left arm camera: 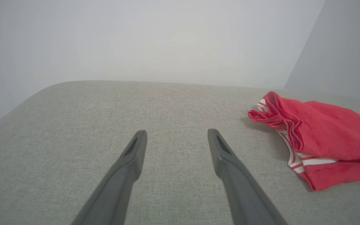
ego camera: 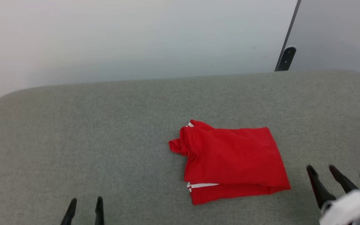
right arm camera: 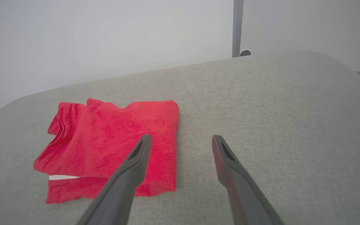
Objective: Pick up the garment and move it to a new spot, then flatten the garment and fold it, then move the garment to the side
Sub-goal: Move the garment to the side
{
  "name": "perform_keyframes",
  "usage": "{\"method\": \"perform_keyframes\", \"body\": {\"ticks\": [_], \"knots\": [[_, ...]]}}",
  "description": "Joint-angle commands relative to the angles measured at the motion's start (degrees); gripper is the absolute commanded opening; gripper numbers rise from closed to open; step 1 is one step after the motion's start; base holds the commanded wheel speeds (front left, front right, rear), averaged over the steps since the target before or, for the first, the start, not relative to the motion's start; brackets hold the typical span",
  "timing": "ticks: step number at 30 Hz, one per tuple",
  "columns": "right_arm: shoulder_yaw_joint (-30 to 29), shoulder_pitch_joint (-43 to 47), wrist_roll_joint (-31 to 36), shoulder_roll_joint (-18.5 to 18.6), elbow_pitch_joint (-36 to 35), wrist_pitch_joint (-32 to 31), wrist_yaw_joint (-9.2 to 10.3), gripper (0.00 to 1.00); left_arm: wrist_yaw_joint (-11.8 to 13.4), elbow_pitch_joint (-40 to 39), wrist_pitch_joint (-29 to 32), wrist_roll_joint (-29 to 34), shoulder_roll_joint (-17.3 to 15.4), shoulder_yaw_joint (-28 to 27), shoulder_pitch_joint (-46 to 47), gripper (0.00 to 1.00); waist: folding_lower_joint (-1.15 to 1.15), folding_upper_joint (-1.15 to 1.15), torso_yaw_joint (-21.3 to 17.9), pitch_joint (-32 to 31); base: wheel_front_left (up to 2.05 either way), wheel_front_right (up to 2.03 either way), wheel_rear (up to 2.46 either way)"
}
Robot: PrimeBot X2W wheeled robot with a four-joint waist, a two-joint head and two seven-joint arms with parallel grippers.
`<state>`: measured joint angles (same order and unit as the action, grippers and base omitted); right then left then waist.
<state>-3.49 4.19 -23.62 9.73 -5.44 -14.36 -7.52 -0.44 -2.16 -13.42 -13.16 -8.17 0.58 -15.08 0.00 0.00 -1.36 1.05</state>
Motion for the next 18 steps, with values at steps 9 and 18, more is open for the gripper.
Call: {"method": "perform_keyframes", "body": {"ticks": [9, 18], "knots": [[9.98, -19.63, -2.54, 6.71, 15.53, -16.79, 0.08, 1.0, -0.39, 1.54, -0.83, 0.26, 0.4, 1.48, 5.54, 1.0, 0.0, 0.0, 3.18, 6.4, 0.0, 0.0, 0.0], [19.0, -31.95, -4.88, 10.47, 29.39, -29.07, 0.08, 1.0, -1.13, 4.37, -1.62, -0.12, 1.39, 2.21, 10.51, 1.0, 0.0, 0.0, 7.23, 10.49, 0.0, 0.0, 0.0]]}}
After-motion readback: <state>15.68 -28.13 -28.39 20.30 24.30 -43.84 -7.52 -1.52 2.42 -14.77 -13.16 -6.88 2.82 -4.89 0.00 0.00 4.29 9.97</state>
